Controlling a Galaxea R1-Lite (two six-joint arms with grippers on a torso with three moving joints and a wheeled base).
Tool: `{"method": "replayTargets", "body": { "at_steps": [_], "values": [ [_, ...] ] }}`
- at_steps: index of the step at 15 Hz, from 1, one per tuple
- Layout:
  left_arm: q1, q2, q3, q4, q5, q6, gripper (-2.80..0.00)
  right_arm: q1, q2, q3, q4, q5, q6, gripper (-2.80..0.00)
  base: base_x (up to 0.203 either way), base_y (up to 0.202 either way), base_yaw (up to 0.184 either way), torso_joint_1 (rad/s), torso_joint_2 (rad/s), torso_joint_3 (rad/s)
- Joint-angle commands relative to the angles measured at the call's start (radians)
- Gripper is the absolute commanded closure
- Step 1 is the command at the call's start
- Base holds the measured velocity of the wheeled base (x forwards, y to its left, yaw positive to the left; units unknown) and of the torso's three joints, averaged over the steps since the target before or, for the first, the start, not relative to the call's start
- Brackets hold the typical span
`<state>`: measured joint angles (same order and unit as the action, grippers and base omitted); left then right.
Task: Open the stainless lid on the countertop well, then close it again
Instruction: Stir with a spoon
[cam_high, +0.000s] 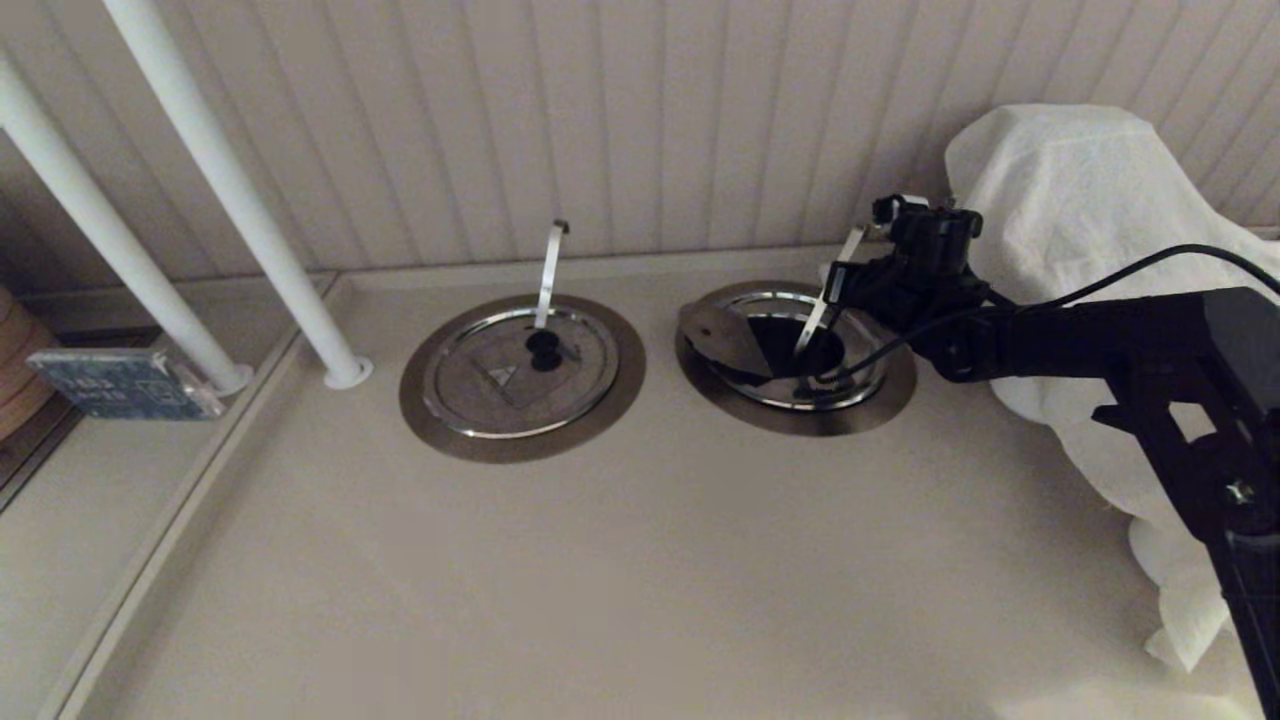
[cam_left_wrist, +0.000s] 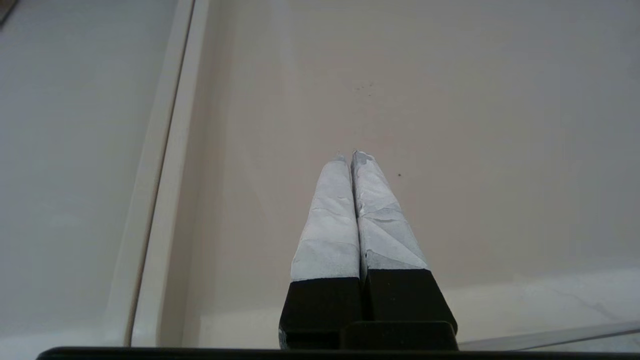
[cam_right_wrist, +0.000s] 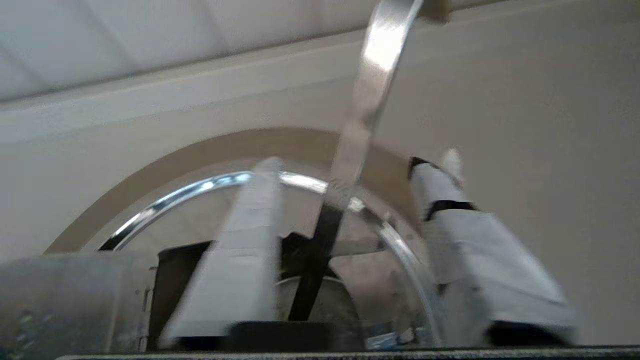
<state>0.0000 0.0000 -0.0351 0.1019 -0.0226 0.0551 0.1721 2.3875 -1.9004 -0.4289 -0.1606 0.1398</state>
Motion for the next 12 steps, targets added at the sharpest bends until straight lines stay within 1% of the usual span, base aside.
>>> {"method": "replayTargets", "body": {
  "at_steps": [1, 2, 3, 4, 7, 12],
  "values": [
    [0.000, 0.000, 0.000, 0.001, 0.000, 0.000, 0.00, -0.007, 0.026, -0.030, 0.002, 0.005, 0.001, -2.80, 0.000, 0.000, 0.000, 0.000, 0.00, 0.000],
    [0.000, 0.000, 0.000, 0.001, 0.000, 0.000, 0.00, -0.014, 0.035, -0.061, 0.030, 0.012, 0.001, -2.80, 0.000, 0.000, 0.000, 0.000, 0.00, 0.000],
    [0.000, 0.000, 0.000, 0.001, 0.000, 0.000, 0.00, -0.018, 0.033, -0.067, 0.065, 0.052, 0.002, -2.80, 0.000, 0.000, 0.000, 0.000, 0.00, 0.000],
    [0.000, 0.000, 0.000, 0.001, 0.000, 0.000, 0.00, -0.019, 0.033, -0.068, 0.070, 0.069, 0.004, -2.80, 0.000, 0.000, 0.000, 0.000, 0.00, 0.000],
    [0.000, 0.000, 0.000, 0.001, 0.000, 0.000, 0.00, -0.019, 0.036, -0.072, 0.071, 0.078, 0.004, -2.80, 0.000, 0.000, 0.000, 0.000, 0.00, 0.000],
    [0.000, 0.000, 0.000, 0.001, 0.001, 0.000, 0.00, -0.033, 0.093, -0.093, 0.038, 0.142, 0.003, -2.80, 0.000, 0.000, 0.000, 0.000, 0.00, 0.000]
  ]
}}
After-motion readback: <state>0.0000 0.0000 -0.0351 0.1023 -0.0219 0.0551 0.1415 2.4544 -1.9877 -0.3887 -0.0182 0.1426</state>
